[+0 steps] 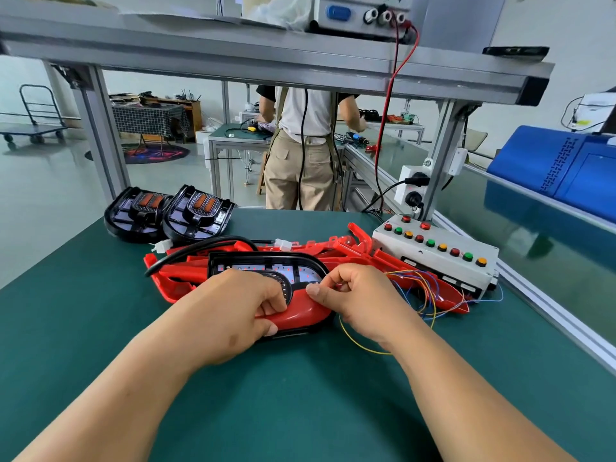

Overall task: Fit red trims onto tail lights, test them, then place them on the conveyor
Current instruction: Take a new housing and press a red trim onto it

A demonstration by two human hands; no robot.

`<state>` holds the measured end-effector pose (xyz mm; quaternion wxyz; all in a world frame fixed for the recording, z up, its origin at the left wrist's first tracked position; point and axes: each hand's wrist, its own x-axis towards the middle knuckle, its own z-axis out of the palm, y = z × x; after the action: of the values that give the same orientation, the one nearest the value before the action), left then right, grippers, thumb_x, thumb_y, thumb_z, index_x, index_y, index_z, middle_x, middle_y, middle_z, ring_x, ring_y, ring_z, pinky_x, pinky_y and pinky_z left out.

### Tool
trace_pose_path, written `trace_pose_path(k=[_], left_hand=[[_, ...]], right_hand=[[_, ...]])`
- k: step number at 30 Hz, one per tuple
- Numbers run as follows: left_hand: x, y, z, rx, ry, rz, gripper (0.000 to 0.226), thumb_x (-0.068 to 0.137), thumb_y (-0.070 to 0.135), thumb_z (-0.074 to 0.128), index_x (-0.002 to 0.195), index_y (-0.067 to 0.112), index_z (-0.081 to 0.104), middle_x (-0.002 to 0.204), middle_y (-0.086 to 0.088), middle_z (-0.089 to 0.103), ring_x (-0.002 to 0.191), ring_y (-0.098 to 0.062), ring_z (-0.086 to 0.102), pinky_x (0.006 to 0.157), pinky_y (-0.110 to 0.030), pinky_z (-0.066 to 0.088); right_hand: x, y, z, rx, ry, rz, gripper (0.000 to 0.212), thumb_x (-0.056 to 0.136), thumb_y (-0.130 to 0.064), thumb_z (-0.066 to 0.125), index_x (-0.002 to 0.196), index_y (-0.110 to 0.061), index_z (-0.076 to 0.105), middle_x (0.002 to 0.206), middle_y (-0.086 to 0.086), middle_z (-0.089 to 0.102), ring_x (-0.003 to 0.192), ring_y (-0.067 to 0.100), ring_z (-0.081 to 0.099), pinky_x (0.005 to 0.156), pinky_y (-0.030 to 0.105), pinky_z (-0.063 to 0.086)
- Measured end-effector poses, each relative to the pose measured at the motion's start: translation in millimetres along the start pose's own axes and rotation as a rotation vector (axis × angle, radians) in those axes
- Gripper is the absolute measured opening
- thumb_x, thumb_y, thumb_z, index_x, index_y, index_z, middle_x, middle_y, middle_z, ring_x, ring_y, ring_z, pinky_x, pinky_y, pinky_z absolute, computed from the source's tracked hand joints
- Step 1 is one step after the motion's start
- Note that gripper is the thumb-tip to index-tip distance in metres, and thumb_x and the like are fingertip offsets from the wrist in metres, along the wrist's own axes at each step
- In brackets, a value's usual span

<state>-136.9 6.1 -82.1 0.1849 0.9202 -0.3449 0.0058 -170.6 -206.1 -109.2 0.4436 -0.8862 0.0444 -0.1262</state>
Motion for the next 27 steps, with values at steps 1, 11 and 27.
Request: trace_pose_path(k=[1,11,27], left_hand=[[0.1,-0.1,0.3,-0.005,0.002,-0.005,0.02,0.082,0.029,0.077,0.1,0.034,0.068,0.08,0.027,0.059,0.077,0.01,0.054,0.076,-0.011,0.043],[0.9,-1.1,-6.2,0.075,-0.033,-0.056,0.025,0.087,0.037,0.07,0.111,0.043,0.071,0.08,0.025,0.053,0.081,0.001,0.051,0.075,-0.012,0.033],[-22.0,-52.9,-27.4,-0.753,-0.247,-0.332,0.037,0.084,0.027,0.076,0.118,0.033,0.062,0.104,0.006,0.073,0.089,-0.007,0.068,0.073,-0.026,0.055]], right_hand=[[-0.1,0.0,0.6,0.014,0.0,0.004,0.031,0.078,-0.047,0.078,0.073,-0.018,0.067,0.051,-0.013,0.054,0.047,0.001,0.042,0.054,0.024,0.036],[0.8,3.2,7.7,-0.184,0.08,0.103,0.047,0.073,-0.063,0.072,0.085,-0.024,0.049,0.079,-0.011,0.053,0.069,0.004,0.048,0.056,0.024,0.034],[0.7,-0.6,2.3,0.153,0.017,0.227,0.043,0.075,-0.056,0.075,0.102,-0.026,0.059,0.103,-0.01,0.062,0.09,0.005,0.059,0.074,0.023,0.046]])
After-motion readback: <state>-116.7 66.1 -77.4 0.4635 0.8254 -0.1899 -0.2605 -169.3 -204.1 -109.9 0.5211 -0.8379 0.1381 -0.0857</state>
